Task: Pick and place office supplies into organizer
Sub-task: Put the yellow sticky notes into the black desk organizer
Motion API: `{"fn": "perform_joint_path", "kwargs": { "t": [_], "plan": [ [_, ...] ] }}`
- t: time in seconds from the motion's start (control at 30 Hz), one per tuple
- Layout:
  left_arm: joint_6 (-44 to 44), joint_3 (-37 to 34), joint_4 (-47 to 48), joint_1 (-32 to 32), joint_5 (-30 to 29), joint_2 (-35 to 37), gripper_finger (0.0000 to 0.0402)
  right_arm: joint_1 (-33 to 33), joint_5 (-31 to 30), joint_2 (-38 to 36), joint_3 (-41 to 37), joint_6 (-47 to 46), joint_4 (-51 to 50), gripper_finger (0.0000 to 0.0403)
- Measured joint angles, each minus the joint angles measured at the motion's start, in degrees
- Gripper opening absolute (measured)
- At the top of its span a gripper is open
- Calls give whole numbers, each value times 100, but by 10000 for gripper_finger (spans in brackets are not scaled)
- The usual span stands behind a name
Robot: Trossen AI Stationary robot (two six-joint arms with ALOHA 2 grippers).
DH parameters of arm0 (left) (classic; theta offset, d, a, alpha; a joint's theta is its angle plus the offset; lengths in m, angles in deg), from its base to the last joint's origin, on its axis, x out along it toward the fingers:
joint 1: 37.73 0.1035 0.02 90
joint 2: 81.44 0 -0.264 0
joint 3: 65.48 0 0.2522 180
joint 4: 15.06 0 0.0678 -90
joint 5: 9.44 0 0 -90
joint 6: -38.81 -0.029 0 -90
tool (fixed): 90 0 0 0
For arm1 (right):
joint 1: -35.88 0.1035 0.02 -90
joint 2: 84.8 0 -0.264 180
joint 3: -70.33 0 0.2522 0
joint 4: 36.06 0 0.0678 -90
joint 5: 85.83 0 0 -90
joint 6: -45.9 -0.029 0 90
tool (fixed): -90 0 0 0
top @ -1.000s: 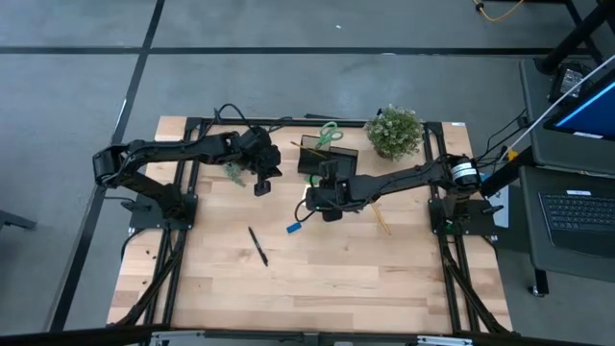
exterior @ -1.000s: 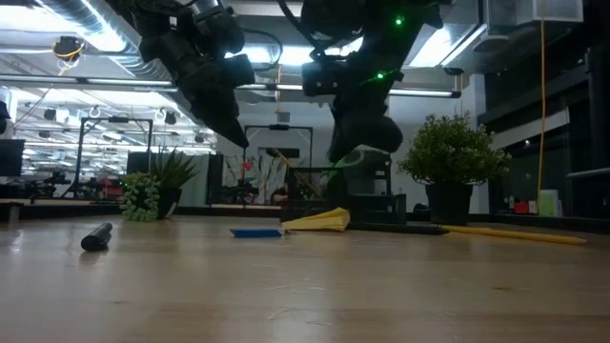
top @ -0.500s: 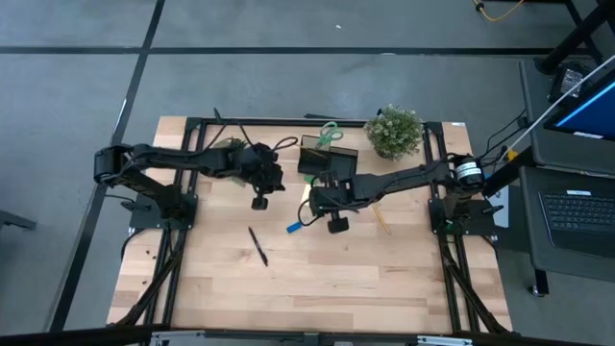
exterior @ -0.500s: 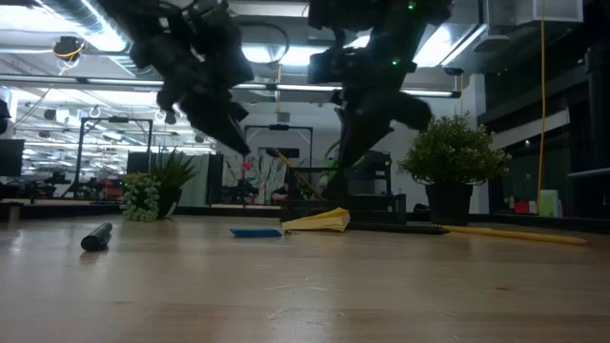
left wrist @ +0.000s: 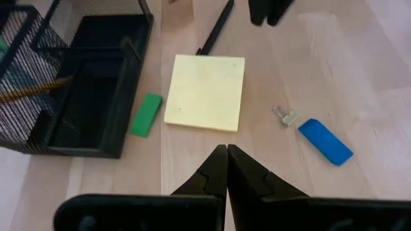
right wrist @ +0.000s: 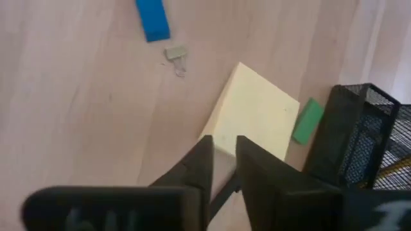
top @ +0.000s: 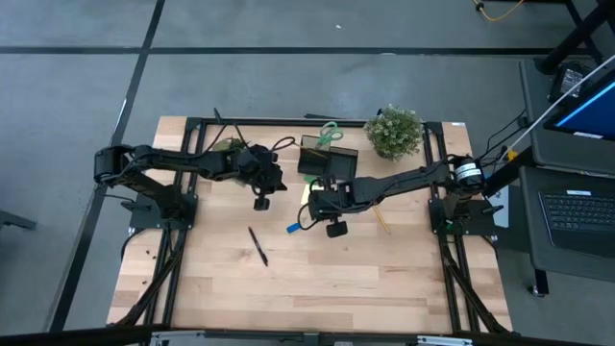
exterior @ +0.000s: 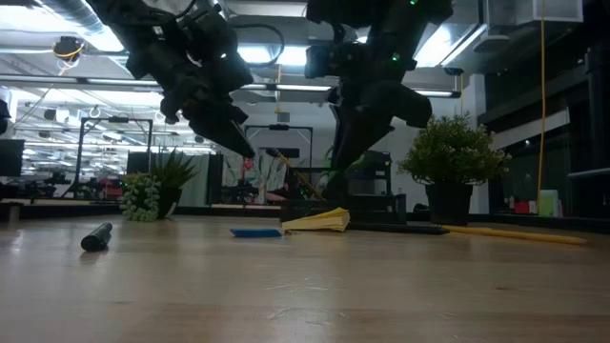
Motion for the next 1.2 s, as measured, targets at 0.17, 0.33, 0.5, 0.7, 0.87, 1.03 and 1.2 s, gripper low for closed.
{"fn": "perform_joint_path", "kwargs": {
  "t": [0.17,0.33,0.5,0.7,0.87,1.03,1.2],
  "plan": [
    [-42,0,-51,0,0,0,2,168,13,3,2,-169,151,131],
    [-42,0,-129,0,0,0,2,270,15,98,2,-174,345,179],
    [-6,0,-134,0,0,0,2,262,-34,423,5,-164,234,198],
    [2,0,-127,0,0,0,2,261,-632,586,4,-171,425,199],
    [4,0,-129,0,2,0,2,232,-647,677,12,-172,395,200],
    [23,0,-129,0,4,2,2,167,-649,847,7,-171,428,200],
    [50,0,-119,0,9,2,2,105,-1173,974,0,-169,385,200]
  ]
}}
